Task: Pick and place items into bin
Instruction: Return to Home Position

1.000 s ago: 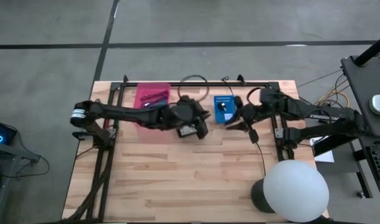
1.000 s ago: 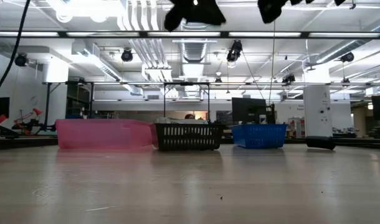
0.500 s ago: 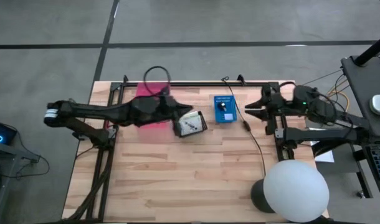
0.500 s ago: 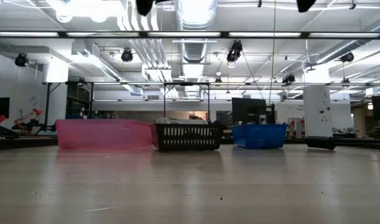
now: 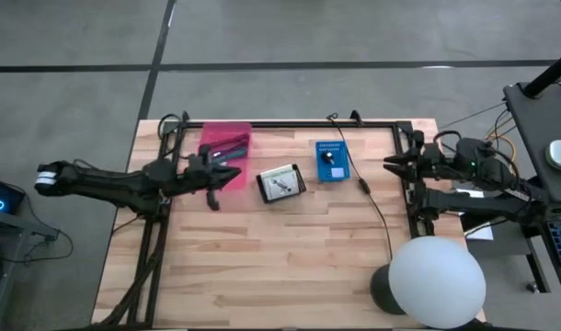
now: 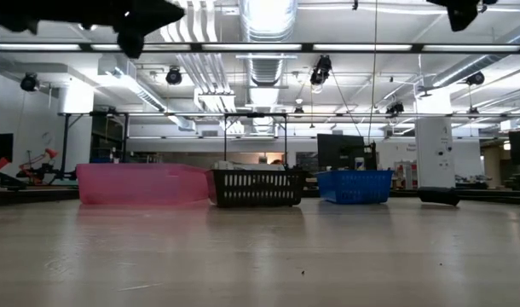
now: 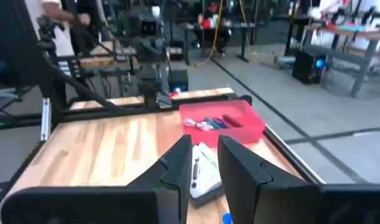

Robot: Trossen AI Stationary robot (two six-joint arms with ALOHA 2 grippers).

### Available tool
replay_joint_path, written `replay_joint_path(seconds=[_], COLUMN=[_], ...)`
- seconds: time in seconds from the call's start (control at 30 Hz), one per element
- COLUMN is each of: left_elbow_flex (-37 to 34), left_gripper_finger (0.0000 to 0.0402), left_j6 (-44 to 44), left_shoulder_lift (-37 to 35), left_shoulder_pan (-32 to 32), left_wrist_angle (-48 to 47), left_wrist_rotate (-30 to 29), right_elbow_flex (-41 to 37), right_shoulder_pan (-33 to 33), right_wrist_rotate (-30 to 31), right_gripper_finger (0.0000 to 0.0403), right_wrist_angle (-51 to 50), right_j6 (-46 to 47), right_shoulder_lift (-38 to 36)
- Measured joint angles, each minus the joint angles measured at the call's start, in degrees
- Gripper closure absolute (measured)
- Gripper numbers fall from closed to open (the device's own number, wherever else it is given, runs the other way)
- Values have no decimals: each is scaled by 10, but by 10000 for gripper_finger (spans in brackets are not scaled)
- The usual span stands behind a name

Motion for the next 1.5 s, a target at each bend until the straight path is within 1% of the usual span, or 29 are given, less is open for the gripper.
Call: replay_joint_path(seconds=[0.1, 0.23, 0.3, 0.43, 0.57, 0.7, 0.83, 0.93, 1.03, 1.07, 1.13, 1.2, 1.27, 1.33, 1.4, 1.5], left_elbow_flex=[-66, -159, -199, -256, -256, -257, -257, -257, -258, -258, -258, -258, -258, -258, -258, -258], left_gripper_finger=[401, 402, 402, 402, 402, 401, 401, 401, 401, 401, 401, 401, 401, 401, 401, 401], left_j6=[-1, -40, -56, -58, -27, -14, -28, -35, -30, -29, -29, -30, -31, -31, -31, -39], left_shoulder_lift=[-52, -109, -133, -168, -214, -249, -270, -278, -284, -286, -289, -291, -295, -298, -302, -308], left_shoulder_pan=[0, 0, 0, 1, 1, 1, 0, 0, 0, 0, 0, 0, 0, 0, 0, 0], left_wrist_angle=[31, 101, 121, 118, 57, -3, -80, -96, -95, -95, -94, -94, -94, -94, -95, -101], left_wrist_rotate=[0, -2, -3, -4, -2, 3, 48, 70, 74, 74, 74, 74, 74, 74, 75, 75], right_elbow_flex=[-26, -68, -89, -128, -143, -133, -134, -137, -149, -160, -197, -249, -296, -335, -366, -390], right_shoulder_pan=[0, 0, 0, 0, 0, 0, 0, 0, 0, 0, 1, 1, 1, 1, 1, 1], right_wrist_rotate=[8, 15, 14, 17, 18, 14, 13, 9, 8, 8, 3, -22, -42, -45, -48, -63], right_gripper_finger=[335, 335, 335, 335, 340, 348, 355, 359, 364, 366, 370, 373, 375, 376, 376, 376], right_wrist_angle=[6, 9, 12, 18, 34, 20, 18, 23, 46, 65, 138, 238, 302, 335, 348, 326], right_j6=[-3, 1, 11, 39, 55, 47, 44, 47, 63, 69, 88, 98, 103, 117, 132, 150], right_shoulder_lift=[-41, -93, -116, -160, -192, -194, -191, -192, -191, -191, -190, -186, -180, -178, -180, -193])
